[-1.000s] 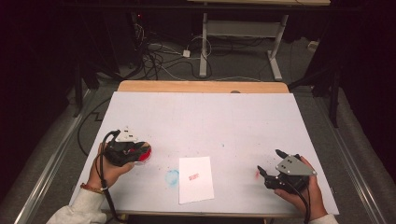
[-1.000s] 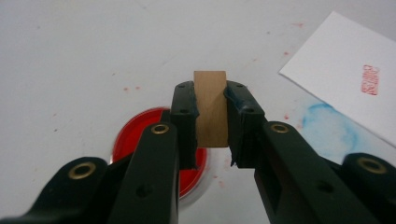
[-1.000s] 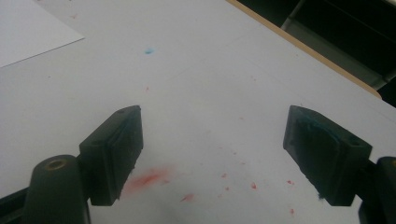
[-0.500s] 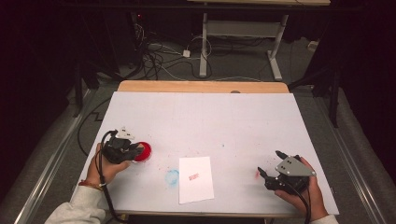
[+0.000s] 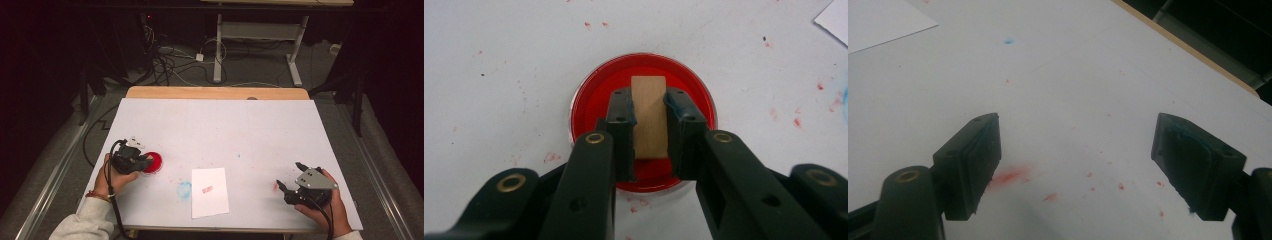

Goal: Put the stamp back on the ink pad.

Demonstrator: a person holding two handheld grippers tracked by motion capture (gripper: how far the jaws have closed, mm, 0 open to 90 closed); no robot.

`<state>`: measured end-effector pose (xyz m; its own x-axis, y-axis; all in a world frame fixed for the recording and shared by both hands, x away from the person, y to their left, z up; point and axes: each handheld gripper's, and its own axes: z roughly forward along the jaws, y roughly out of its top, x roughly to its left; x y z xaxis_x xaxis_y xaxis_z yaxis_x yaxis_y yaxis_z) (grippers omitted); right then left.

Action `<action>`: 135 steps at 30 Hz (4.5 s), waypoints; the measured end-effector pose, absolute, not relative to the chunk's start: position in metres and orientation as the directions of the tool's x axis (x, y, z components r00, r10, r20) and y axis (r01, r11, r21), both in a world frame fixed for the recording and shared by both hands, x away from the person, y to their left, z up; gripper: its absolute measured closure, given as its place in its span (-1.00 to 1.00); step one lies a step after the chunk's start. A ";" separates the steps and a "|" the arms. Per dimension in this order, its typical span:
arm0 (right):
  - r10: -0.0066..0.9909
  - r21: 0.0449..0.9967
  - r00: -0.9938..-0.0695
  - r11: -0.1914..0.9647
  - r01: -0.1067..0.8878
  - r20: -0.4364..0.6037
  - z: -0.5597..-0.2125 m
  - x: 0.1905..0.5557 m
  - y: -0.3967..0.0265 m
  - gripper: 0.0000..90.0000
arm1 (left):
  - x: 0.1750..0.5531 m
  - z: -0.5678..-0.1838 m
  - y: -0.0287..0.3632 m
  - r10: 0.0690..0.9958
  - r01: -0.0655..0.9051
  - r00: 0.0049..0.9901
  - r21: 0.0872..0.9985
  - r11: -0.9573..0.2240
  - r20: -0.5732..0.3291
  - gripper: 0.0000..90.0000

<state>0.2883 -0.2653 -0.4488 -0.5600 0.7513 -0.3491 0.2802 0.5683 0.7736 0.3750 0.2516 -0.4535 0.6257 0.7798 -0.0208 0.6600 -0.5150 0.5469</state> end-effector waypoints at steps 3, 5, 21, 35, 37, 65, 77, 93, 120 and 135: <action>0.748 0.771 -0.563 0.573 0.278 -0.352 -0.449 0.288 -0.265 -0.55 | 0.376 -0.454 0.252 0.785 0.669 0.618 0.547 -0.503 -0.034 0.64; 0.748 0.772 -0.562 0.572 0.278 -0.353 -0.449 0.288 -0.265 -0.55 | 0.376 -0.455 0.252 0.785 0.670 0.619 0.544 -0.505 -0.034 0.64; 0.749 0.772 -0.562 0.572 0.278 -0.352 -0.449 0.288 -0.264 -0.55 | 0.378 -0.457 0.252 0.794 0.688 0.606 0.539 -0.486 -0.057 0.64; 0.744 0.769 -0.567 0.576 0.277 -0.353 -0.449 0.288 -0.264 -0.55 | 0.377 -0.459 0.253 0.797 0.688 0.602 0.544 -0.480 -0.058 0.61; 0.747 0.772 -0.565 0.572 0.277 -0.350 -0.449 0.288 -0.264 -0.55 | 0.376 -0.458 0.251 0.795 0.681 0.605 0.544 -0.490 -0.041 0.55; 0.747 0.780 -0.568 0.565 0.270 -0.345 -0.447 0.286 -0.264 -0.55 | 0.348 -0.427 0.234 0.795 0.449 0.602 0.792 -0.414 0.074 -0.51; 0.758 0.798 -0.557 0.546 0.255 -0.341 -0.445 0.282 -0.265 -0.55 | 0.327 -0.418 0.214 0.742 0.302 0.639 0.821 -0.484 0.203 -0.63; 0.749 0.815 -0.567 0.537 0.217 -0.343 -0.437 0.263 -0.253 -0.55 | 0.299 -0.424 0.204 0.700 0.184 0.647 0.829 -0.528 0.302 -0.64; 0.754 0.822 -0.557 0.531 0.207 -0.348 -0.438 0.262 -0.254 -0.55 | 0.276 -0.455 0.231 0.672 0.193 0.675 0.807 -0.558 0.304 -0.64; 0.764 0.822 -0.551 0.523 0.226 -0.335 -0.442 0.265 -0.259 -0.55 | 0.281 -0.480 0.239 0.648 0.252 0.709 0.758 -0.601 0.278 -0.64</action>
